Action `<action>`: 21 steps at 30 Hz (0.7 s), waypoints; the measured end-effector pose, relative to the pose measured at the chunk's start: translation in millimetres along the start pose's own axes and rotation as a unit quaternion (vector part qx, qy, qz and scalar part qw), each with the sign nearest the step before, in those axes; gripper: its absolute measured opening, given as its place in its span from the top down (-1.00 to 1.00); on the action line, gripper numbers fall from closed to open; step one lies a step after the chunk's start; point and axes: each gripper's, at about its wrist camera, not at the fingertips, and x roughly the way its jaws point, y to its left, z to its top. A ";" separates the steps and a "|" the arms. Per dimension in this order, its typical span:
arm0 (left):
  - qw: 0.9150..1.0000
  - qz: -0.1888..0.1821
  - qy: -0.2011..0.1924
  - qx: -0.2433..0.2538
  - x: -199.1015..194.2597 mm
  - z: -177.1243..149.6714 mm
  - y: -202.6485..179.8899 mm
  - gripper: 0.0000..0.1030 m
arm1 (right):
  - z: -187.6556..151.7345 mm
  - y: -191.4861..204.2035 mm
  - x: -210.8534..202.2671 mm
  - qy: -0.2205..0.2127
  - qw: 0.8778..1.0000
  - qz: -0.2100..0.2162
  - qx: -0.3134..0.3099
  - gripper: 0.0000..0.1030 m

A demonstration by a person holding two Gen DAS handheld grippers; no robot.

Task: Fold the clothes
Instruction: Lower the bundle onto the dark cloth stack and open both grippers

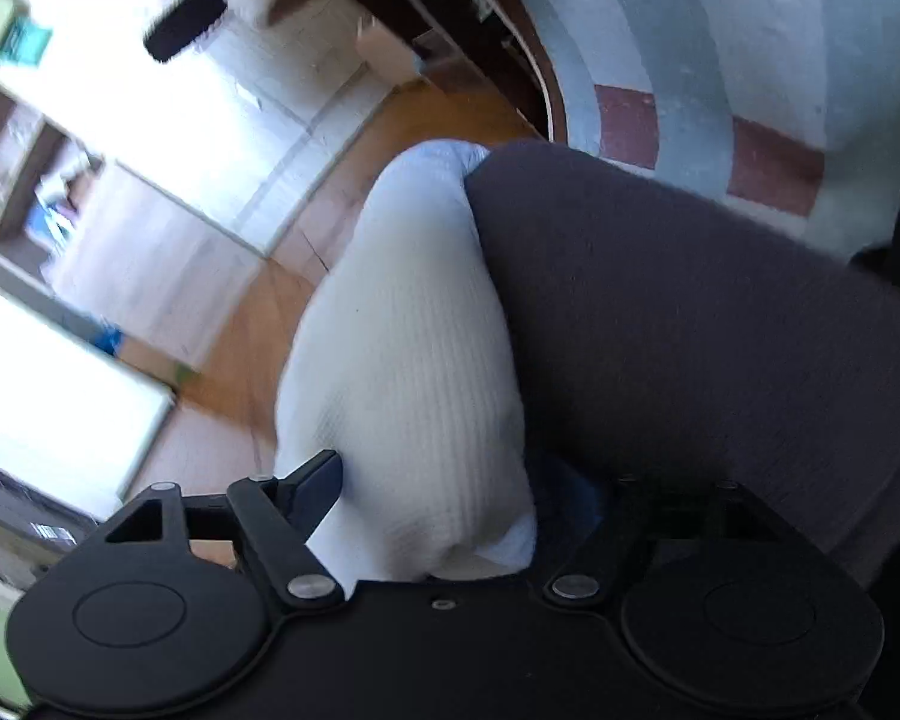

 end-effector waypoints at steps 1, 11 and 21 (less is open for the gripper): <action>1.000 -0.001 0.000 -0.005 3.6 -1.0 1.5 -0.25 | 0.3 1.6 1.7 -0.007 1.000 0.002 -0.004 -0.55; 0.968 0.069 0.001 0.241 6.8 -13.2 -114.3 0.79 | 16.4 74.6 -0.5 -0.044 0.976 -0.095 -0.192 0.54; 0.920 0.090 0.093 0.370 6.6 -113.0 -159.8 0.70 | 14.9 21.0 -38.8 -0.053 0.950 -0.234 -0.200 0.55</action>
